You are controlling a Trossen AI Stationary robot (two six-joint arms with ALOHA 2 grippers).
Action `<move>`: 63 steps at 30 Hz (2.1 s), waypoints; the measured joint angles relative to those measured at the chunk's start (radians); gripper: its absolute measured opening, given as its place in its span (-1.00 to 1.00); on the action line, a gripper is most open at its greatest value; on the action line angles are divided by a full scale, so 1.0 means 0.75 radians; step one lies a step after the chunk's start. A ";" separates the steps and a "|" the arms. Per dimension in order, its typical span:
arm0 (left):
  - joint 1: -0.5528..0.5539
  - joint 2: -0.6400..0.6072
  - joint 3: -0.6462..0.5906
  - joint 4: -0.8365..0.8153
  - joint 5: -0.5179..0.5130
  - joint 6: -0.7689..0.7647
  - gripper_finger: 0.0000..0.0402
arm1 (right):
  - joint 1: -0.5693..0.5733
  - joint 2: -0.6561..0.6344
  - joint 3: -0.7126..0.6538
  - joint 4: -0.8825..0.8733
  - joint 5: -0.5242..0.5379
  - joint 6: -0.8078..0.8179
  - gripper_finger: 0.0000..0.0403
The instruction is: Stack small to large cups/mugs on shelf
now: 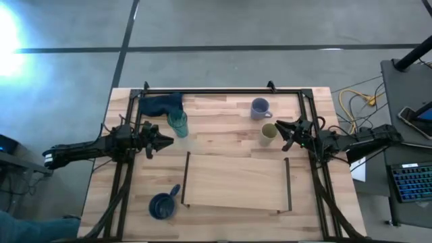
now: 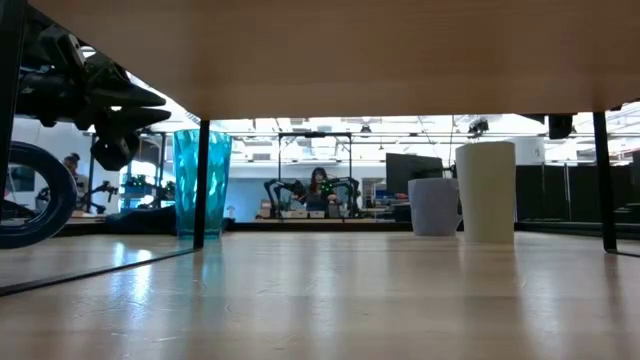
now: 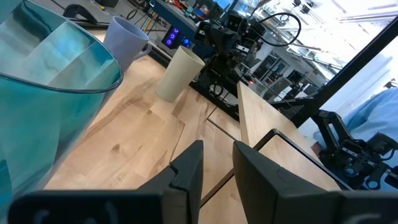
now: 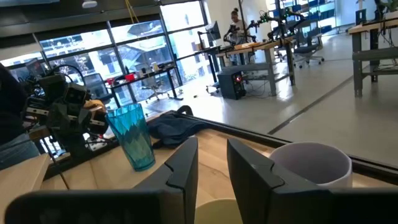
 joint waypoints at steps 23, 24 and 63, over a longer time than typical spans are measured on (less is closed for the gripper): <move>0.000 0.000 0.000 0.000 -0.001 0.000 -0.64 | 0.001 0.000 0.000 0.000 0.000 0.000 -0.61; 0.001 0.000 0.000 0.000 -0.001 0.000 -0.64 | 0.000 0.000 0.000 0.000 0.000 0.000 -0.61; 0.001 -0.003 0.068 0.864 -0.427 0.073 -0.64 | -0.003 0.001 0.000 0.415 0.110 0.017 -0.61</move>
